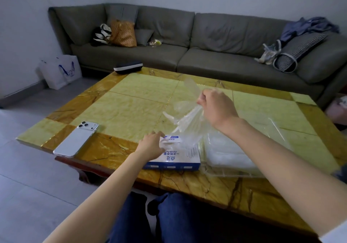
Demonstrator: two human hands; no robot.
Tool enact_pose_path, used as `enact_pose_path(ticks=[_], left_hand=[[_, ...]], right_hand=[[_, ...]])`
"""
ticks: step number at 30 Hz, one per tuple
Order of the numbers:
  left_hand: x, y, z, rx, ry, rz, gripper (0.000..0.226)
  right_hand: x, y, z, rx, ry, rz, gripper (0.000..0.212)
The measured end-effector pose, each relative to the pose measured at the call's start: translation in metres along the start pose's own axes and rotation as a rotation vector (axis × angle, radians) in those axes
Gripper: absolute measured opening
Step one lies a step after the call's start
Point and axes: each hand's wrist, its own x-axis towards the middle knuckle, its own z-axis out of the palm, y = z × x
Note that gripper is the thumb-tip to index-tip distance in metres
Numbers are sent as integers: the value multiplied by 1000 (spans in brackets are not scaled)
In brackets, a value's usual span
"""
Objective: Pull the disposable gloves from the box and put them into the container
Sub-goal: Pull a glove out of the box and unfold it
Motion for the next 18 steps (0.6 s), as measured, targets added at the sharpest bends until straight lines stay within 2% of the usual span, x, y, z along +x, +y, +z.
enact_pose_path(ticks=[3, 5, 6, 8, 11, 13, 14, 16, 18], left_hand=[[-15, 28, -20, -284, 386, 45, 33], [-30, 50, -30, -244, 552, 196, 31], [-39, 62, -32, -186, 553, 295, 29], [-51, 84, -29, -60, 449, 434, 27], [-53, 108, -15, 56, 318, 417, 62], [-48, 116, -8, 37, 328, 338, 73], [-45, 118, -6, 9, 354, 297, 70], [-37, 118, -8, -48, 409, 256, 45], [-31, 116, -17, -51, 391, 235, 23]], right_hand=[[-5, 15, 2, 16, -93, 70, 28], [-8, 20, 3, 42, -130, 117, 37], [-9, 21, 3, 61, -134, 140, 36], [-10, 21, 5, 109, -138, 187, 26], [-8, 17, 4, 241, -133, 278, 18], [-9, 16, 2, 349, -130, 326, 16], [-10, 17, 1, 394, -140, 343, 15], [-13, 23, -1, 428, -172, 366, 14], [-18, 31, -4, 360, -217, 394, 27]])
